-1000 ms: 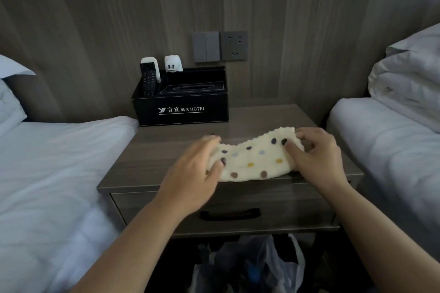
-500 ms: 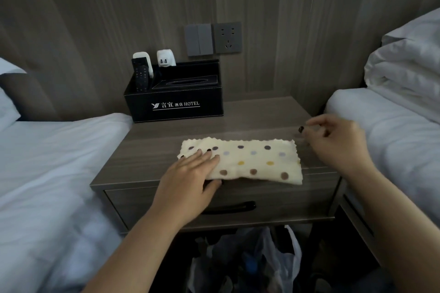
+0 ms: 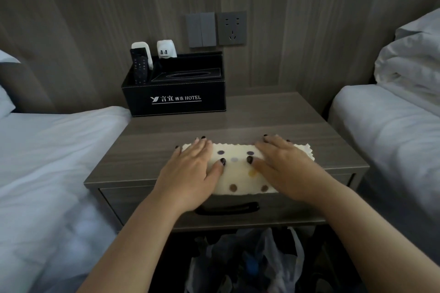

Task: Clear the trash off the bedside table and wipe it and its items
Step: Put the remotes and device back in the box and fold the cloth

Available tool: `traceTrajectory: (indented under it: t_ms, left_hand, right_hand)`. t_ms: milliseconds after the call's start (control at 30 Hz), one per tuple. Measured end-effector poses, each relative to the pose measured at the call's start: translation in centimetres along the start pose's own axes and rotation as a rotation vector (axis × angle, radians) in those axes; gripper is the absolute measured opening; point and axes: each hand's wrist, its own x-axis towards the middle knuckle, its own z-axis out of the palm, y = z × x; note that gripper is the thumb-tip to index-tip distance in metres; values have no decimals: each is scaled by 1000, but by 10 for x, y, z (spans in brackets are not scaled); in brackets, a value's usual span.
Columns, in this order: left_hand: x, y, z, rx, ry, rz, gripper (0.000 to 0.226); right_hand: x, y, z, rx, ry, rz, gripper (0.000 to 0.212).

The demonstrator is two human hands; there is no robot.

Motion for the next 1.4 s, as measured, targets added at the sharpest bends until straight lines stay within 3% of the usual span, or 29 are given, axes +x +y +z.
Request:
traceTrajectory:
  t_ms: [133, 200, 333, 500, 633, 767, 900, 967, 1067, 1100, 1167, 1233, 1300, 1400]
  left_hand:
    - [2, -10, -6, 31, -11, -111, 66]
    - [3, -12, -9, 41, 55, -135, 64]
    - [2, 1, -12, -157, 204, 52, 61]
    - [7, 12, 0, -144, 107, 151, 61]
    - [8, 13, 5, -61, 50, 170, 71]
    - [5, 12, 6, -3, 62, 220, 93]
    - [-7, 10, 5, -211, 205, 289, 107]
    - [-13, 3, 6, -127, 216, 293, 108]
    - [-18, -9, 14, 93, 202, 267, 97]
    - [-18, -12, 15, 124, 197, 251, 92]
    - [-19, -15, 16, 150, 183, 220, 86]
    - [-19, -18, 15, 187, 155, 199, 84]
    - [-21, -23, 14, 192, 152, 186, 80]
    - [-30, -29, 13, 118, 203, 195, 71]
  right_hand:
    - [4, 24, -18, 14, 143, 240, 47]
    - [5, 30, -21, -28, 132, 337, 40]
    - [13, 24, -20, 61, 182, 274, 11]
    - [20, 16, -18, 131, 359, 256, 28]
    - [24, 14, -15, 112, 323, 322, 14]
    - [21, 14, -18, 179, 500, 276, 10]
    - [20, 23, -23, 107, 356, 308, 7]
    - [18, 20, -22, 33, 368, 230, 26]
    - [4, -7, -12, 29, 541, -40, 39]
    - [-3, -17, -4, 43, 511, -156, 40]
    - [-17, -32, 16, 11, 283, -317, 50]
    - [-23, -34, 31, -200, 106, -378, 68]
    - [-20, -25, 37, -336, 100, -376, 75]
    - [-18, -11, 36, -326, 157, -394, 76]
